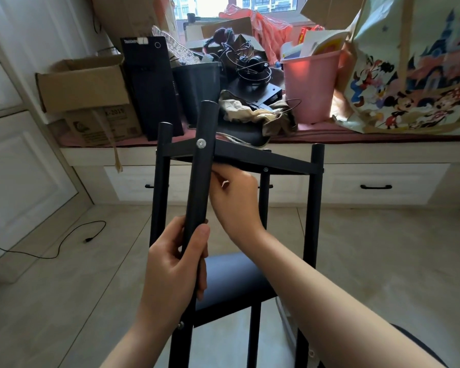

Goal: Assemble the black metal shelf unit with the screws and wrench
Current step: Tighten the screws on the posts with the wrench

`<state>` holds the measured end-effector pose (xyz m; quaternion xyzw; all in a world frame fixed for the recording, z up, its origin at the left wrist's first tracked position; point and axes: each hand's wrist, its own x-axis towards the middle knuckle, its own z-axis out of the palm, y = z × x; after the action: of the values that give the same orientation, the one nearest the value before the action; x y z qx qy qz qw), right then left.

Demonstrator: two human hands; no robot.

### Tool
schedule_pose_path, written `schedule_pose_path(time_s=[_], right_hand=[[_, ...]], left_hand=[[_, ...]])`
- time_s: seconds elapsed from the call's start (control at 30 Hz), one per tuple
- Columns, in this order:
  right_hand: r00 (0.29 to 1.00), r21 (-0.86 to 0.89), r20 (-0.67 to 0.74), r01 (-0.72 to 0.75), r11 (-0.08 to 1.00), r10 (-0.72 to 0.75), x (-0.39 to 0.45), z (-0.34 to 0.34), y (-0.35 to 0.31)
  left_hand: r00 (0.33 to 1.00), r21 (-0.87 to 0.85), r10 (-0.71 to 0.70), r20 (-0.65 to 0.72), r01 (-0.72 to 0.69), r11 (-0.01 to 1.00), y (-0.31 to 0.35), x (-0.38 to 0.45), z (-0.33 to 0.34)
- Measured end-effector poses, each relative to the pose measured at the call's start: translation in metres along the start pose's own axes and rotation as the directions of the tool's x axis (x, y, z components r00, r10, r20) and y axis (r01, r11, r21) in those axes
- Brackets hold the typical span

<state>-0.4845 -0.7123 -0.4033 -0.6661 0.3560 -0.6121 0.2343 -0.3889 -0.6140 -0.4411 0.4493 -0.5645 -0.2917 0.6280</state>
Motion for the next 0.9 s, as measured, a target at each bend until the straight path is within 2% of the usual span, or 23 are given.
schedule_pose_path(time_s=[0.13, 0.47, 0.73, 0.9], right_hand=[[0.996, -0.062, 0.084, -0.009, 0.998, 0.014, -0.003, -0.014, 0.001], [0.978, -0.056, 0.170, -0.115, 0.992, 0.123, -0.002, -0.049, -0.013], [0.988, -0.042, 0.139, -0.067, 0.997, 0.072, -0.004, -0.052, -0.016], [0.995, -0.095, 0.094, -0.005, 0.995, 0.014, -0.003, -0.051, -0.014]], left_hand=[[1.000, 0.010, -0.006, -0.005, 0.006, 1.000, 0.000, 0.000, 0.000], [1.000, -0.005, 0.002, -0.007, -0.002, 1.000, 0.001, -0.001, 0.005], [1.000, -0.004, 0.011, 0.016, -0.011, 1.000, 0.004, -0.003, 0.008], [1.000, -0.005, 0.011, 0.025, -0.011, 1.000, 0.004, -0.003, 0.009]])
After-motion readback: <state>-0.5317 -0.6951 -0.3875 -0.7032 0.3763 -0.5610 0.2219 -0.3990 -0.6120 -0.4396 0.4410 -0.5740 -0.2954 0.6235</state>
